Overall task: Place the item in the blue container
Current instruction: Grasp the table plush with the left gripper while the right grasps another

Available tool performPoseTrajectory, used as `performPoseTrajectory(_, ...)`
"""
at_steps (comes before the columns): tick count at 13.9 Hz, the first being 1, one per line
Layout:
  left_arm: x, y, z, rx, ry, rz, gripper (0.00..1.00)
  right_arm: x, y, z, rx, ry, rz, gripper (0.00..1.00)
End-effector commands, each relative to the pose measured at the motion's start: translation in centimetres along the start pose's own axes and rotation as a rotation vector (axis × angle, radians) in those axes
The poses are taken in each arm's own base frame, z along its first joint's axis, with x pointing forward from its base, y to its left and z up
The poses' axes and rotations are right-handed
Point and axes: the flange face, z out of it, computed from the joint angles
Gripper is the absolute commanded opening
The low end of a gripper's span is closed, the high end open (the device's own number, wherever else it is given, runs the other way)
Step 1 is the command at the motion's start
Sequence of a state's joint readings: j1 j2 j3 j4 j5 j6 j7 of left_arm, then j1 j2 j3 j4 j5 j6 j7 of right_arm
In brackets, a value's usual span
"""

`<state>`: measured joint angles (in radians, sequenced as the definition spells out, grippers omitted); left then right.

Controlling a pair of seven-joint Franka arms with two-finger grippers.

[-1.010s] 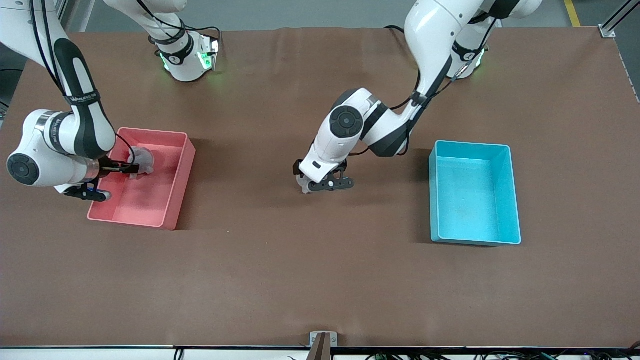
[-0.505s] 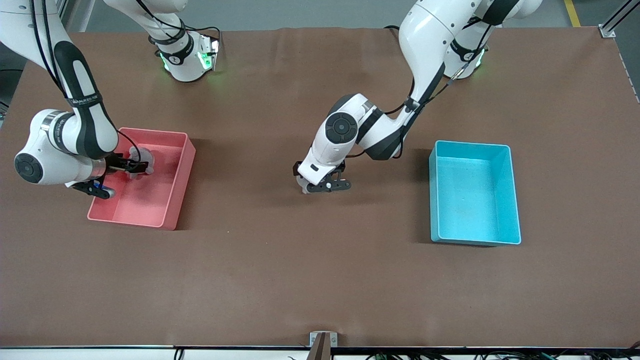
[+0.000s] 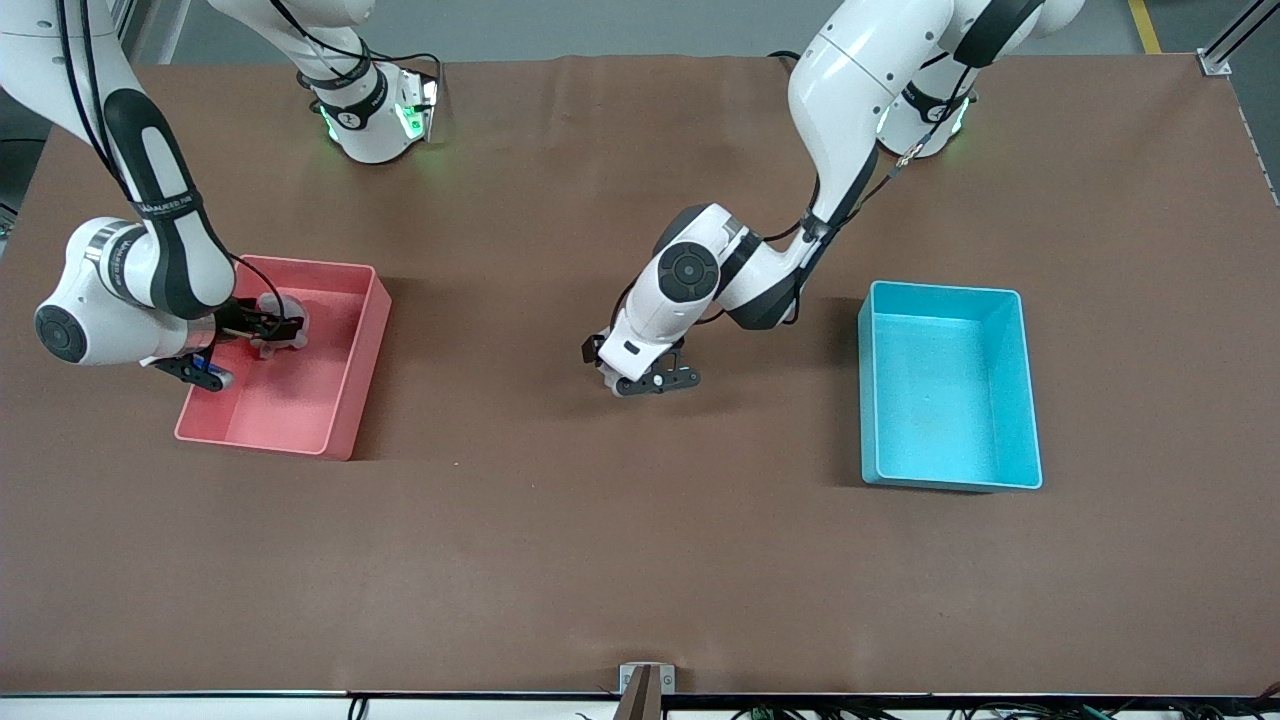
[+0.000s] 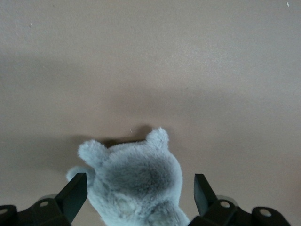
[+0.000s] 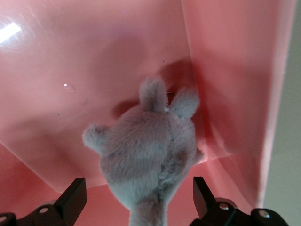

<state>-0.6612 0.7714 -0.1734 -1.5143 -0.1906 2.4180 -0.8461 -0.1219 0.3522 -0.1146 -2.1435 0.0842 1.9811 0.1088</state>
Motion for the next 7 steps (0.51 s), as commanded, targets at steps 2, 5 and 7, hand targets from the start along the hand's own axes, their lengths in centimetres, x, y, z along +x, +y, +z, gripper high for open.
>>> performPoseTrajectory(2,0.0,0.5,0.0,-0.039,-0.024,-0.064,1.0,0.0,0.2,1.1,0.034,-0.017,0.028,1.0)
performPoseTrajectory(5,-0.1,0.1,1.0,-0.032,-0.046,-0.132,1.0,0.3,0.4,1.9,0.035,-0.027,0.033,1.0)
performPoseTrajectory(7,-0.2,-0.1,1.4,-0.027,-0.05,-0.137,1.0,0.5,0.6,2.1,0.035,-0.025,0.037,1.0)
